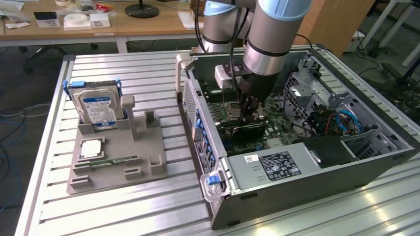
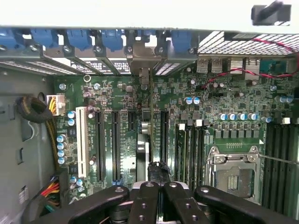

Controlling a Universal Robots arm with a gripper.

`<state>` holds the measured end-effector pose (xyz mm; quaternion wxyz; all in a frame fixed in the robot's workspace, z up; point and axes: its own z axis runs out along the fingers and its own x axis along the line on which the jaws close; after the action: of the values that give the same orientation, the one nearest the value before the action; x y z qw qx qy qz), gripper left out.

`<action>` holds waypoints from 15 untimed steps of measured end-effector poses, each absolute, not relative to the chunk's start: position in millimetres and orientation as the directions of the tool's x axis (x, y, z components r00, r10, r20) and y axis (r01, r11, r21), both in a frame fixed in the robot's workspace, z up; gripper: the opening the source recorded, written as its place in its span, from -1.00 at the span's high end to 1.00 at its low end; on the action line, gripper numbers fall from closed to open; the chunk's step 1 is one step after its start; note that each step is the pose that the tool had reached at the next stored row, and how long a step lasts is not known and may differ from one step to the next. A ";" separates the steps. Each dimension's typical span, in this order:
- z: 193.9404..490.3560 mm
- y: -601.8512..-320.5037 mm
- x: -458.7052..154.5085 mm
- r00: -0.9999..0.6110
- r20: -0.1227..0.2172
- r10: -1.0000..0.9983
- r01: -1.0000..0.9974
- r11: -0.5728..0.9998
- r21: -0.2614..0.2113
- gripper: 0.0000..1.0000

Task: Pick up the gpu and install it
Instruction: 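Press down on the gpu until it lock into place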

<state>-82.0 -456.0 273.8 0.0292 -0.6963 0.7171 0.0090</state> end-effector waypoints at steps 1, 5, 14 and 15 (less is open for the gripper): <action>290.2 -456.0 -81.8 -0.029 -0.054 -0.998 -0.999 0.030 -0.028 0.79; 305.0 -456.0 -81.7 -0.029 -0.054 -0.998 -0.999 0.030 -0.028 0.79; 311.2 -456.0 -81.7 -0.029 -0.054 -0.998 -0.999 0.030 -0.028 0.79; 311.2 -456.0 -81.7 -0.029 -0.054 -0.998 -0.999 0.030 -0.028 0.79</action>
<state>-81.7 -456.0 311.2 0.0292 -0.6963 0.7171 0.0090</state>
